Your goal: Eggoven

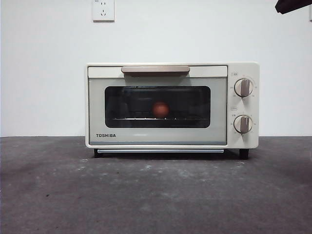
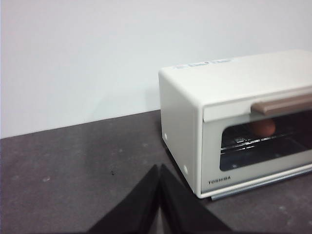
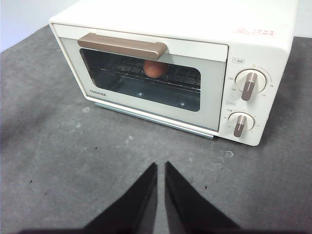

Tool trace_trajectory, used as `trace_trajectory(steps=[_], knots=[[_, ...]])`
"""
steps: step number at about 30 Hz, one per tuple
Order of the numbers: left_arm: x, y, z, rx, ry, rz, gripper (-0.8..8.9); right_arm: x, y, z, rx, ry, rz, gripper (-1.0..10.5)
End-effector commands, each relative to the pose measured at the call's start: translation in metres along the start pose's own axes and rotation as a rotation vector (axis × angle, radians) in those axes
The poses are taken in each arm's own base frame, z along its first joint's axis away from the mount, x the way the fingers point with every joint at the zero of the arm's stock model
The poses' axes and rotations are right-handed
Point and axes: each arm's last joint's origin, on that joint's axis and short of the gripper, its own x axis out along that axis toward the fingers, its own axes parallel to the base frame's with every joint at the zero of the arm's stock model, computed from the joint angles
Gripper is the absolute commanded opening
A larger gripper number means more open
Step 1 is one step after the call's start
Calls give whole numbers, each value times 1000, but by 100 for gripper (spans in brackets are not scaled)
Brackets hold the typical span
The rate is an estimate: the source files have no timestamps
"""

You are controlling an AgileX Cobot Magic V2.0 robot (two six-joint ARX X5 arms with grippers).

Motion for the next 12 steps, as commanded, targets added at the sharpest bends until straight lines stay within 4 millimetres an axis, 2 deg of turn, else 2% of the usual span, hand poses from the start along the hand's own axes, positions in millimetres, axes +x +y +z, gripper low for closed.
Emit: trace_trajectory(steps=[1,4,12], knots=[[-6,-3,-24,22,-21,13,8,0,2,2,2,-10,11,7],[-12,-7,-49,21,-18,13,8,0,2,2,2,-10,11,7],[-17,-13,-92,8,34,10,8,0,2,2,2,-10,10,7]])
